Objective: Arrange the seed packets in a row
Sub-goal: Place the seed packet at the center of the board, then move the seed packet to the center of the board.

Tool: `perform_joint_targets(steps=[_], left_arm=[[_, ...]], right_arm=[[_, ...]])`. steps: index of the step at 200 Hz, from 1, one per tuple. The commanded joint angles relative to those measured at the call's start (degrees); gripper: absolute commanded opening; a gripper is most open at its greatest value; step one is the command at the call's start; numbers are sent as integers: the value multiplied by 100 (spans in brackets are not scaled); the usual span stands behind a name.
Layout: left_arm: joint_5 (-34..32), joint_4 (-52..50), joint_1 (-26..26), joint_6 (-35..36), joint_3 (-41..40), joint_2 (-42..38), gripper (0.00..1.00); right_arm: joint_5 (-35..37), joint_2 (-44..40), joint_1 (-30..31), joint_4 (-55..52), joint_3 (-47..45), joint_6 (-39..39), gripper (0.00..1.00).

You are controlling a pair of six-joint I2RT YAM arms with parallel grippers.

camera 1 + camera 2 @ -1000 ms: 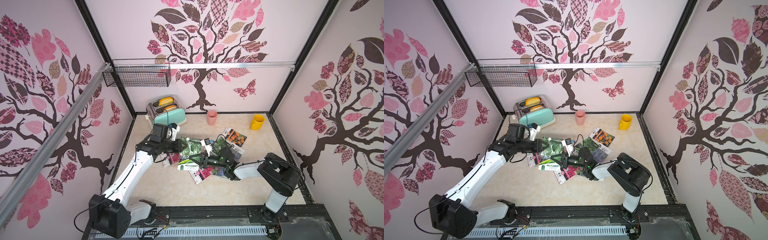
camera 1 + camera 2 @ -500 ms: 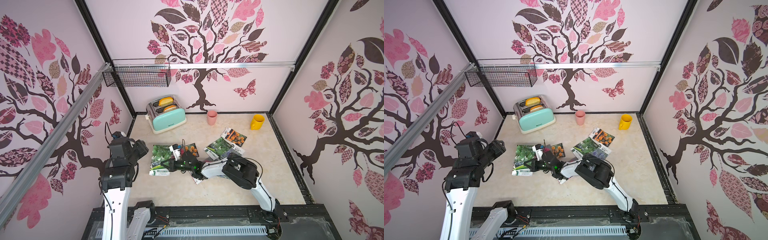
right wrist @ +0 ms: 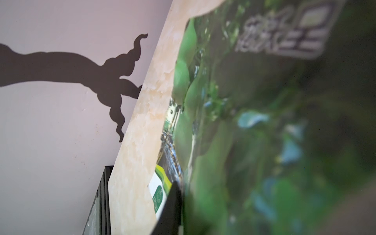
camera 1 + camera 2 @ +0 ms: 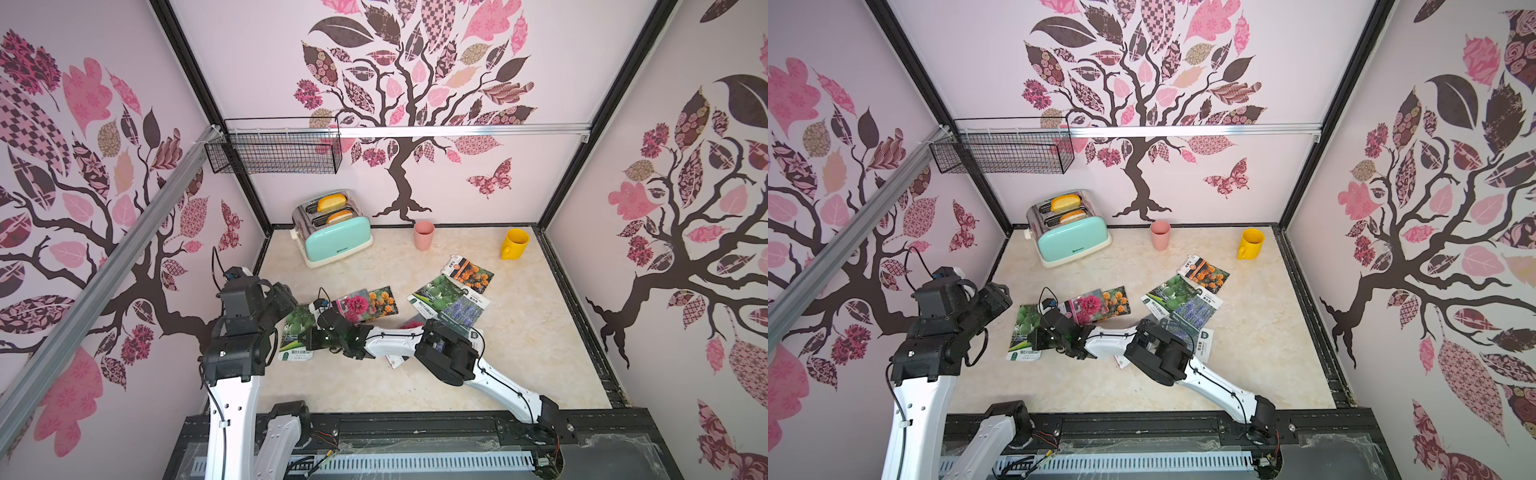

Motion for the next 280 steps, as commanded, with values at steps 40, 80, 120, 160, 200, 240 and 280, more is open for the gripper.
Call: perform_joint_targets(steps=[40, 80, 120, 160, 200, 240, 280], left_arm=[[8, 53, 21, 82, -50, 40, 62], [51, 98, 26, 91, -238, 165, 62], [802, 499, 19, -187, -1011, 416, 60], [1056, 1547, -245, -1069, -2142, 840, 60], [871, 2326, -521, -1511, -2403, 1785, 60], [868, 2713, -251, -1324, -2536, 2584, 60], [896, 2804, 13, -1289, -2597, 2915, 60]], right_arm=[[166, -1175, -220, -106, -1254, -680, 87], [297, -1989, -359, 151, -2181, -1015, 90], [542, -3677, -673, 601, -3999, -1413, 89], [204, -5120, -1451, -92, -5278, -1749, 90], [-25, -5710, -1929, -459, -5914, -2133, 91], [-294, -5929, -2232, -595, -6257, -2293, 92], [-443, -6511, -2669, -755, -6582, -2382, 92]])
